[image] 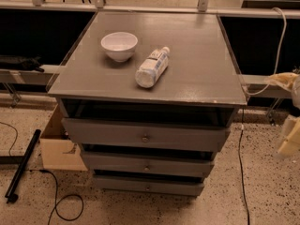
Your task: Open bottom drawer
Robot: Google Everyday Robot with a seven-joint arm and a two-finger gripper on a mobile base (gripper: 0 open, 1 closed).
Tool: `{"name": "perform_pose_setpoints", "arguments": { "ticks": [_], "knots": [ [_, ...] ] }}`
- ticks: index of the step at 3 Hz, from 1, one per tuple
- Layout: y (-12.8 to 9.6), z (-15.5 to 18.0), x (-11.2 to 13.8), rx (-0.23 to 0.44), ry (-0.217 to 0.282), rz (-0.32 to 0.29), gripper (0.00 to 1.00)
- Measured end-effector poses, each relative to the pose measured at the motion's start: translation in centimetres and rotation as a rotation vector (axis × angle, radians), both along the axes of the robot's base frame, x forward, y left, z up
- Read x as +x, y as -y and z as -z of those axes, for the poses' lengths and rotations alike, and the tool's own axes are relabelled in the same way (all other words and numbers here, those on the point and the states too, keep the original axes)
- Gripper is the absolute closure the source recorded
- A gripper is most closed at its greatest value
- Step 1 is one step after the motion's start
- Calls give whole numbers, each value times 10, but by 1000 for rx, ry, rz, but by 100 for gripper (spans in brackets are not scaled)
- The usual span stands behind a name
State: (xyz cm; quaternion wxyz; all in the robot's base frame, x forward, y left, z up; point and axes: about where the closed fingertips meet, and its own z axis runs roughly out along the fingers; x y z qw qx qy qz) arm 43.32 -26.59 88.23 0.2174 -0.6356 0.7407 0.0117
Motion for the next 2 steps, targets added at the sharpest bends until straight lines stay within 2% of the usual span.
{"name": "perform_pose_setpoints", "arguments": {
  "ticks": [1,2],
  "knots": [
    [10,8,-11,78,-37,-5,0],
    [10,22,-13,158,-94,-32,0]
  ]
}}
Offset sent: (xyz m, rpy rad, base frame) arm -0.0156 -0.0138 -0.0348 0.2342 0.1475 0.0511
